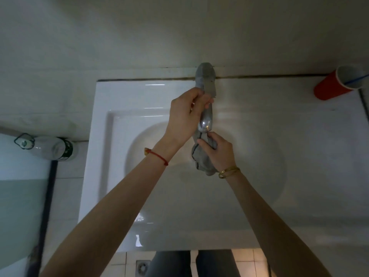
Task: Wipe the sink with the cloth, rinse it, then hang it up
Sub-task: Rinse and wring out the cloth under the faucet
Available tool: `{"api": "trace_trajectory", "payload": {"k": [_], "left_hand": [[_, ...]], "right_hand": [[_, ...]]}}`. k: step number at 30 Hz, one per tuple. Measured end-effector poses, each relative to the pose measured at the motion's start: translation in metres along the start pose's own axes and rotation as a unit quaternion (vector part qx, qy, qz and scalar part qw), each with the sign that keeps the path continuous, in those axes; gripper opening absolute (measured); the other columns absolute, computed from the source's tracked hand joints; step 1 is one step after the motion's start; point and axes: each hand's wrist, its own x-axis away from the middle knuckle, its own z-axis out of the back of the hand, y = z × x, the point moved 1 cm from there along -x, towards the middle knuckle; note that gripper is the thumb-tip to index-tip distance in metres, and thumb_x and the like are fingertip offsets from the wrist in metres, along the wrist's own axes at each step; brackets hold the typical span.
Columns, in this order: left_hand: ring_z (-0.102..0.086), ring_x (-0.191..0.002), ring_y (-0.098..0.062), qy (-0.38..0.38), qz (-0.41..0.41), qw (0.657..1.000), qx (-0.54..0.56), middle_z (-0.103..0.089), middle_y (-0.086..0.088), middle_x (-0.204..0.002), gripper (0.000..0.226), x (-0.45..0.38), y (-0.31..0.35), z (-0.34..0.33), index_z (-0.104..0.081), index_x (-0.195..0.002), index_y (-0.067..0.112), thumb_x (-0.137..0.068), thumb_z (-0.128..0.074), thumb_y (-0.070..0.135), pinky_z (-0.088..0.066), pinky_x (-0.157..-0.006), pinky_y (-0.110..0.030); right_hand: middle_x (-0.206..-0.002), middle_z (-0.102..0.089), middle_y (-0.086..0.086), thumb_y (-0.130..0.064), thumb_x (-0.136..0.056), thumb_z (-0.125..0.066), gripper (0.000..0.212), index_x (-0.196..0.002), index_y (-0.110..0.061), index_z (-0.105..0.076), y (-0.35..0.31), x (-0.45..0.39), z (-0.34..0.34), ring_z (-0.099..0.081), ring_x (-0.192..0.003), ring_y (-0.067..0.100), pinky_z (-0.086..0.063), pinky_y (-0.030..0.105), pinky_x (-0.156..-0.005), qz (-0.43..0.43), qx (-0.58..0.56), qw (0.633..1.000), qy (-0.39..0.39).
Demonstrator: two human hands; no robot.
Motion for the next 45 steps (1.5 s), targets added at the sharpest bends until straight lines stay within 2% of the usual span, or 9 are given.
{"api": "trace_trajectory", "payload": {"k": [6,10,14,20,27,32,36,39,45], "left_hand": [[-0.060,-0.071,0.015,0.010,0.013,1.000,0.000,-0.061,0.017,-0.075,0.026,-0.002,0.007,-0.001,-0.064,-0.085,-0.009,-0.100,-0.051,0.008,-0.041,-0.067,-0.004],[-0.062,-0.070,-0.009,0.073,0.004,0.997,-0.004,-0.066,0.005,-0.076,0.024,0.011,0.001,0.000,-0.064,-0.084,0.009,-0.101,-0.049,0.015,-0.046,-0.062,-0.019],[-0.059,-0.077,-0.012,0.184,0.160,0.969,-0.026,-0.065,-0.002,-0.087,0.019,0.057,-0.048,-0.016,-0.063,-0.095,0.014,-0.099,-0.048,0.024,-0.046,-0.067,-0.022],[-0.060,-0.115,-0.017,-0.031,0.460,0.863,0.208,-0.061,0.005,-0.126,0.068,0.082,-0.096,-0.060,-0.054,-0.130,0.031,-0.079,-0.049,0.075,-0.051,-0.102,-0.048],[-0.068,-0.105,-0.021,0.059,0.374,0.911,0.164,-0.071,-0.003,-0.111,0.035,0.077,-0.110,-0.075,-0.064,-0.119,0.021,-0.092,-0.054,0.042,-0.057,-0.093,-0.042],[-0.067,-0.095,-0.018,0.055,0.315,0.935,0.154,-0.067,0.004,-0.101,0.031,0.076,-0.104,-0.083,-0.049,-0.131,0.023,-0.100,-0.050,0.028,-0.059,-0.082,-0.033],[-0.061,-0.074,-0.013,0.065,0.277,0.958,-0.020,-0.062,0.004,-0.084,0.021,0.076,-0.102,-0.081,-0.049,-0.120,0.025,-0.101,-0.045,0.030,-0.046,-0.060,-0.026],[-0.062,-0.086,-0.024,0.092,0.323,0.940,-0.065,-0.064,-0.005,-0.093,0.024,0.073,-0.117,-0.080,-0.057,-0.098,0.015,-0.097,-0.050,0.038,-0.047,-0.071,-0.032],[-0.059,-0.092,-0.023,0.055,0.476,0.856,0.194,-0.063,-0.007,-0.100,0.045,0.071,-0.124,-0.085,-0.060,-0.124,0.000,-0.103,-0.042,0.036,-0.050,-0.093,-0.042]], "right_hand": [[-0.066,-0.058,-0.008,-0.034,-0.089,-0.066,0.018,-0.077,-0.022,-0.058,0.000,-0.003,-0.002,-0.055,-0.065,0.004,-0.038,0.011,-0.060,0.013,-0.015,1.000,-0.012],[-0.054,-0.038,-0.008,-0.032,-0.090,-0.066,0.035,-0.066,-0.032,-0.040,0.004,-0.005,-0.004,-0.044,-0.054,0.002,-0.033,0.014,-0.053,0.015,-0.017,1.000,-0.007],[-0.061,-0.045,-0.010,-0.033,-0.099,-0.049,0.026,-0.076,-0.025,-0.043,0.010,-0.004,-0.009,-0.047,-0.058,0.002,-0.033,0.020,-0.055,0.025,0.000,0.999,-0.021],[-0.077,-0.046,-0.011,-0.027,-0.102,-0.036,0.018,-0.087,-0.022,-0.044,0.019,0.000,-0.019,-0.046,-0.070,0.005,-0.039,0.025,-0.065,0.054,-0.019,0.997,-0.052],[-0.117,-0.061,-0.002,-0.022,-0.089,-0.065,0.031,-0.120,-0.018,-0.059,0.045,-0.001,-0.015,-0.057,-0.105,0.008,-0.046,0.017,-0.093,-0.024,-0.096,0.994,0.043],[-0.115,-0.065,0.002,-0.041,-0.096,-0.052,0.034,-0.120,-0.019,-0.058,0.052,-0.003,-0.019,-0.063,-0.102,0.016,-0.054,0.035,-0.090,-0.200,-0.206,0.958,0.014],[-0.096,-0.062,0.001,-0.028,-0.098,-0.051,0.017,-0.106,-0.014,-0.056,0.048,0.002,-0.028,-0.060,-0.088,0.020,-0.041,0.007,-0.066,-0.126,-0.075,0.988,0.056],[-0.080,-0.061,-0.004,-0.032,-0.095,-0.057,0.018,-0.097,-0.015,-0.054,0.033,0.006,-0.029,-0.056,-0.069,0.009,-0.035,0.004,-0.055,-0.057,-0.042,0.991,0.117],[-0.048,-0.040,-0.007,-0.031,-0.087,-0.065,0.041,-0.061,-0.023,-0.036,0.028,-0.006,-0.042,-0.043,-0.047,0.004,-0.033,0.022,-0.050,0.018,-0.048,0.992,0.114]]}}
